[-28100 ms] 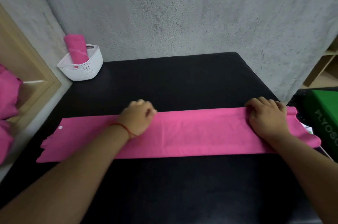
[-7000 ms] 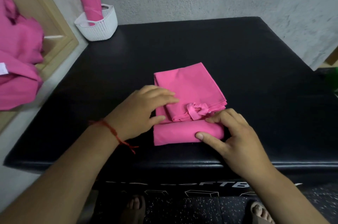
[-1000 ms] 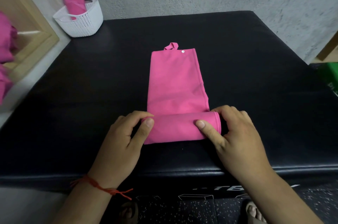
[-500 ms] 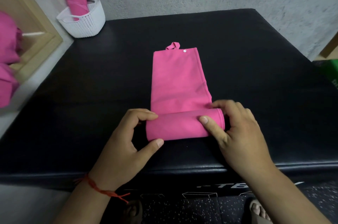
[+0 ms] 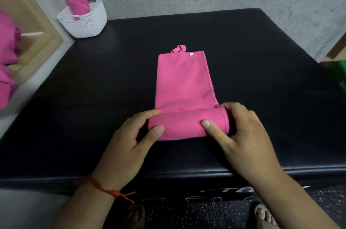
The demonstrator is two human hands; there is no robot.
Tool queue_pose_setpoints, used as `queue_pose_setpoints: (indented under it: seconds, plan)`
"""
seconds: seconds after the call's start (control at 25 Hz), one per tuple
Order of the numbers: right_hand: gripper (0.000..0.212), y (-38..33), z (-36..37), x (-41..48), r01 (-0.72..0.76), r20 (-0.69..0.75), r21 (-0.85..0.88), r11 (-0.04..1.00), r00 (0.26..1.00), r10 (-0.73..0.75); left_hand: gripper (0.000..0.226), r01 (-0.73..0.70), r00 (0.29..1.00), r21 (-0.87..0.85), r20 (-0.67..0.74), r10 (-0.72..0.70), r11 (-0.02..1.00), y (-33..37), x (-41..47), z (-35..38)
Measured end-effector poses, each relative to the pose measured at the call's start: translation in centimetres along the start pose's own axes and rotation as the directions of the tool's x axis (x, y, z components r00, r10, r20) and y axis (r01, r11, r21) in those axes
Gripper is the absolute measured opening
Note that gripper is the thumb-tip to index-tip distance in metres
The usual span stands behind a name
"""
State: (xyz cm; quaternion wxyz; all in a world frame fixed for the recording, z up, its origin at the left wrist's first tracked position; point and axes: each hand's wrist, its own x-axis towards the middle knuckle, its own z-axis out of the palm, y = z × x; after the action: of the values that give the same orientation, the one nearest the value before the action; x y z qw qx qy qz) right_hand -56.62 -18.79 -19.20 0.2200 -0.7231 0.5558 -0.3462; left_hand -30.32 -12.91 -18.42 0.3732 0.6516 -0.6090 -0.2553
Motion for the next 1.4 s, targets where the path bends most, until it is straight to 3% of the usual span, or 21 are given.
queue_pose_setpoints:
  seconds: [0.44, 0.52, 0.6, 0.68, 0.8, 0.88, 1.0, 1.12, 1.4]
  plan:
    - [0.043, -0.6, -0.3, 0.2, -0.018, -0.032, -0.111, 0.994, 0.999, 0.015, 0.026, -0.134, 0.988, 0.095, -0.057, 0.14, 0.986, 0.2, 0.0, 0.6]
    - [0.044, -0.6, -0.2, 0.2, -0.024, -0.03, -0.113, 0.993, 0.999, 0.02, 0.021, -0.173, 0.983, 0.017, -0.066, 0.174, 0.985, -0.1, -0.2, 0.4]
    - [0.045, -0.6, -0.1, 0.3, -0.024, -0.034, -0.115, 0.993, 0.999, 0.02, 0.03, -0.189, 0.982, -0.069, -0.034, 0.187, 0.98, -0.2, -0.5, -0.2]
    - [0.045, -0.5, 0.0, 0.2, -0.034, -0.04, -0.121, 0.992, 0.999, 0.03, 0.046, -0.186, 0.982, -0.073, 0.015, 0.187, 0.98, -0.3, -0.6, -0.5]
    - [0.04, -0.5, 0.2, 0.1, -0.032, -0.072, -0.139, 0.99, 0.997, 0.022, 0.051, -0.161, 0.986, -0.083, 0.018, 0.163, 0.983, -0.2, -0.6, -0.6]
    - [0.028, -0.5, 0.3, -0.1, 0.07, -0.086, -0.114, 0.991, 0.993, -0.08, 0.051, -0.152, 0.988, -0.093, 0.017, 0.154, 0.984, -0.1, -0.5, -0.7]
    - [0.028, -0.2, 0.0, -0.2, 0.244, 0.045, -0.038, 0.969, 0.969, -0.242, 0.051, -0.162, 0.986, -0.086, 0.02, 0.165, 0.983, -0.1, -0.5, -0.8]
    - [0.034, 0.0, -0.4, 0.1, 0.15, 0.094, -0.09, 0.985, 0.985, -0.142, 0.05, -0.155, 0.987, -0.1, 0.028, 0.158, 0.983, 0.1, -0.4, -0.8]
    - [0.045, -0.5, -0.1, 0.1, -0.001, 0.01, -0.174, 0.985, 1.0, 0.003, 0.044, -0.134, 0.99, -0.113, 0.02, 0.137, 0.985, 0.6, -0.5, -0.6]
